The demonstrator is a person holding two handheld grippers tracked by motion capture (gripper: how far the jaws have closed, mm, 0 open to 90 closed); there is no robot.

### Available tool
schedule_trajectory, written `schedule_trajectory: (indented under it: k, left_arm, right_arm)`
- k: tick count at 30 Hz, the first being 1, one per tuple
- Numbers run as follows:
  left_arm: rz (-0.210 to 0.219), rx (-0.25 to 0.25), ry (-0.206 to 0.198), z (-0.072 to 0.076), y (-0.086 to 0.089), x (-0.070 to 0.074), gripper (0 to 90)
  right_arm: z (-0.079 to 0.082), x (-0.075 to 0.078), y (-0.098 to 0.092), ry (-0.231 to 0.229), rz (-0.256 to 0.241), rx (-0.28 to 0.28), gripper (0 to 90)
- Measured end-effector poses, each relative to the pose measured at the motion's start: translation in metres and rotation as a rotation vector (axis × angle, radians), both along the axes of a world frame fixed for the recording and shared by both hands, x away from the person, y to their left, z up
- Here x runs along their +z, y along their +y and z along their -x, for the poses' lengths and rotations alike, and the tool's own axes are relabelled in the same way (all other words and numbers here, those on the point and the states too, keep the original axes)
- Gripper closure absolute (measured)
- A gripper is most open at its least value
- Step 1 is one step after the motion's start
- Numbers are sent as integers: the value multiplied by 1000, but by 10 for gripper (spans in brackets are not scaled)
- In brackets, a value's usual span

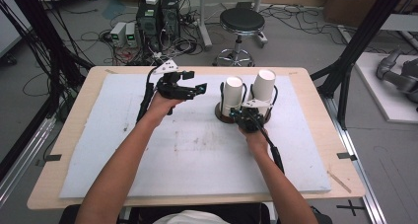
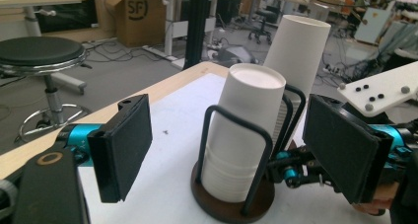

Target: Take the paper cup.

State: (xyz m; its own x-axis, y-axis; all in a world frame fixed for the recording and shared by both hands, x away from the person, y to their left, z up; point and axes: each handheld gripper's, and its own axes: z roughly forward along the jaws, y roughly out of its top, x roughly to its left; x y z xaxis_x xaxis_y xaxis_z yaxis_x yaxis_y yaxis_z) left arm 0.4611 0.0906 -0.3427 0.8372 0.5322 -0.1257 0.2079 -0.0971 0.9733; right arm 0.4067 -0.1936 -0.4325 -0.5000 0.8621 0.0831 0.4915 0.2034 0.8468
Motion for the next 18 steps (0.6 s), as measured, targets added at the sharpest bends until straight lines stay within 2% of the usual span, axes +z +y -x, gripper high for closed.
schedule_trajectory:
  k: [4,9,18]
  left_arm:
    - [-11,-29,-4,-9,-18,5,191]
    - [-25,-48,10,-19,-41,5,191]
    - [-64,-90,24,-28,-75,2,191]
  right_arm:
    - [0,0,0,-1,-1,0,900]
    - [0,0,0,1,-6,0,900]
    - [-1,0,-1,1,-8,4,900]
